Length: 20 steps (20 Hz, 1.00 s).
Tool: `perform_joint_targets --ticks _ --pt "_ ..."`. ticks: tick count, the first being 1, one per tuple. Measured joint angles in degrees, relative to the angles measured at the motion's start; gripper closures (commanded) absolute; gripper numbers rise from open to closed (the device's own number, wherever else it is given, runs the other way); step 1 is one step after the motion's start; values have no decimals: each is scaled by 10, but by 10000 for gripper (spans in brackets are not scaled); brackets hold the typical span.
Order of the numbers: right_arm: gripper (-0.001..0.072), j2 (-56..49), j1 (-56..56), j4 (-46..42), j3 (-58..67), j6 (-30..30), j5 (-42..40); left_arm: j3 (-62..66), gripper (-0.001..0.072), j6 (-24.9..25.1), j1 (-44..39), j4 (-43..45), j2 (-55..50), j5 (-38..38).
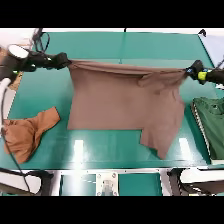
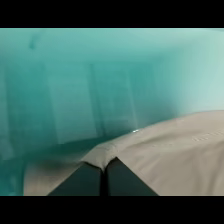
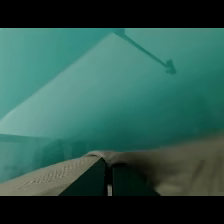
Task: Fold the shirts.
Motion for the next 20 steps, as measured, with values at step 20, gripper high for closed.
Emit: perform_joint_targets --ticks 20 --pt "699 -177 -3 -192 167 40 181 7 684 10 -6 18 -145 -39"
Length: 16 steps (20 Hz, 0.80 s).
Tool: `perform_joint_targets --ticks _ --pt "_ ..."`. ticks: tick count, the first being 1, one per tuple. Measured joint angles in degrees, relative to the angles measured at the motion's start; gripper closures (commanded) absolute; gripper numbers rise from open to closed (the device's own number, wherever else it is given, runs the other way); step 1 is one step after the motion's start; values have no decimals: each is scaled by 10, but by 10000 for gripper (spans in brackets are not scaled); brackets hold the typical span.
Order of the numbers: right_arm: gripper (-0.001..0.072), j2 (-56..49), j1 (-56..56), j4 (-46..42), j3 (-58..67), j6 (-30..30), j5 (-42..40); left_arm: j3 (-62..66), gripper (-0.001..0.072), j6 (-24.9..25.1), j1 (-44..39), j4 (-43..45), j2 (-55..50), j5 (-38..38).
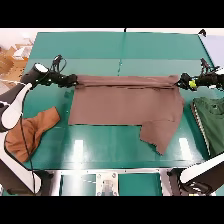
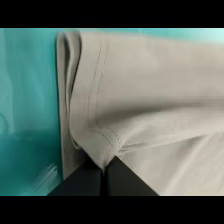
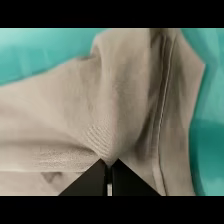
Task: Fold the shirts.
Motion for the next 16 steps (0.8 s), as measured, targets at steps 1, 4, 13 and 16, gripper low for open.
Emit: perform_joint_targets --ticks 1,4,13,16 --pt "699 0 0 -9 0 5 7 0 684 0 0 0 -1 -8" --pt "698 0 0 -30 0 15 24 0 684 -2 2 9 -4 -42" --pt "699 -1 7 -46 1 22 36 8 684 -16 4 17 -5 -114" --pt "699 -1 2 -47 5 29 42 45 684 -23 15 16 -5 -146"
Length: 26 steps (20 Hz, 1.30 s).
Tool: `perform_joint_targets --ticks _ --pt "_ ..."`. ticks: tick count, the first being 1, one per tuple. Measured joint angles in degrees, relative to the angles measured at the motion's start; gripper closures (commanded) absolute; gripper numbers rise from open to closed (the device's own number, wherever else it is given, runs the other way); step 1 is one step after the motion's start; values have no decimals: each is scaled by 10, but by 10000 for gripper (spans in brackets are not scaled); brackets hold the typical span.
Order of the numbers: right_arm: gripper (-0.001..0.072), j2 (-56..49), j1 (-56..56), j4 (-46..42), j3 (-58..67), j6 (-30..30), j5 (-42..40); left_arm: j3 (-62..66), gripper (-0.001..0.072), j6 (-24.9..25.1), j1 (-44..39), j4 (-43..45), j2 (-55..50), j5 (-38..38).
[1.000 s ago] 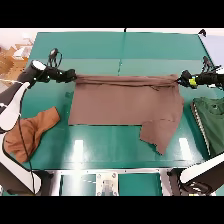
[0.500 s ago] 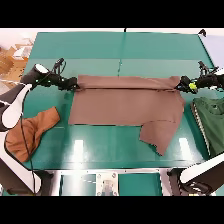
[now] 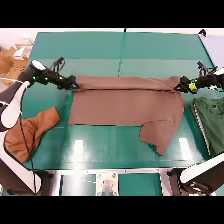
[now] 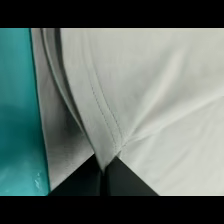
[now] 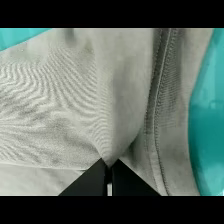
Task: Fold the shirts.
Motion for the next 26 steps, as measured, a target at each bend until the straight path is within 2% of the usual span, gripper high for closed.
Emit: perform_joint_targets --ticks 5,10,18,19,20,21,26 --pt "699 9 -11 0 31 5 38 70 684 -16 15 2 0 -75" --pt "699 22 -14 -15 39 6 74 86 684 -35 17 36 0 -115" --pt "696 25 -14 -27 -18 7 66 19 682 -49 0 63 0 -79" --pt "618 25 -14 -27 -22 7 64 13 596 -50 -2 64 0 -77" --pt "469 25 -14 -27 -24 7 63 8 308 -50 -4 64 0 -77" --pt "417 25 -15 -28 -24 7 63 5 171 -52 -5 64 0 -77" --pt "419 36 -21 -28 2 16 105 15 165 -94 3 61 3 -135"
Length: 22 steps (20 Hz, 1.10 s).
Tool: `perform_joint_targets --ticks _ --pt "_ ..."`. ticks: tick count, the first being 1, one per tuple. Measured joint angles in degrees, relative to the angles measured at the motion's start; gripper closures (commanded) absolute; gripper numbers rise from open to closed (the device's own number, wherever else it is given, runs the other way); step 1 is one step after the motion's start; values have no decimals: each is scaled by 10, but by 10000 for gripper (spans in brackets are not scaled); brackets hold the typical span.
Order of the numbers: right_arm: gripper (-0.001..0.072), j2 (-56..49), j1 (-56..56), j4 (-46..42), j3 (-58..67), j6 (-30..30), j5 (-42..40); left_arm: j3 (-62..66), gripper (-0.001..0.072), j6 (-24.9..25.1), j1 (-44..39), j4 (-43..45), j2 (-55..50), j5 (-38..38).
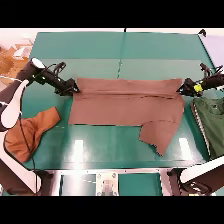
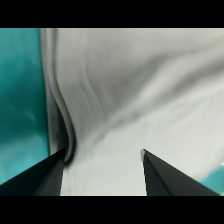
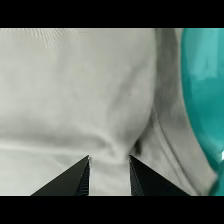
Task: Fold the shirts.
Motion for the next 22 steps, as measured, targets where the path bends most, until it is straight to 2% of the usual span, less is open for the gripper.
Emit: perform_joint_targets --ticks 4,8,11,16,20,22 --pt "421 57 -23 -1 -33 16 35 -3 166 -43 24 1 29 -88" --pt "423 165 -70 -3 -170 20 47 -94 165 -53 33 12 122 -105" --pt "428 270 -118 -5 -307 21 37 -224 164 -45 34 17 227 -64" --pt "425 453 -174 -2 -530 21 -31 -454 164 -31 32 11 394 49" --pt "413 513 -185 -3 -632 21 -76 -573 164 -28 -13 -24 450 164" --pt "337 523 -187 10 -666 21 -96 -605 164 -33 -48 -41 458 236"
